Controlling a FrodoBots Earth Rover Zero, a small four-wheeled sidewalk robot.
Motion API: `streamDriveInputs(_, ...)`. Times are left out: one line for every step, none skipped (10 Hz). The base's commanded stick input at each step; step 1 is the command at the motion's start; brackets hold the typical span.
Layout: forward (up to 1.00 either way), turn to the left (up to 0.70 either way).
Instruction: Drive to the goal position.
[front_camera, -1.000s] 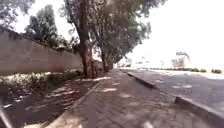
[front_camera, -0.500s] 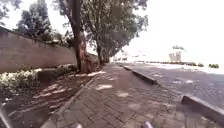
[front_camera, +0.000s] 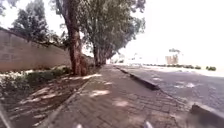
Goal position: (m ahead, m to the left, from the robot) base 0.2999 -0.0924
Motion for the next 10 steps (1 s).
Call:
streamDriveInputs(0.70,0.00)
streamDriveInputs(0.70,0.00)
streamDriveInputs(0.70,0.00)
streamDriveInputs(0.70,0.00)
streamDriveInputs(0.70,0.00)
streamDriveInputs(0.70,0.00)
streamDriveInputs(0.70,0.00)
streamDriveInputs(0.70,0.00)
streamDriveInputs(0.70,0.00)
streamDriveInputs(0.70,0.00)
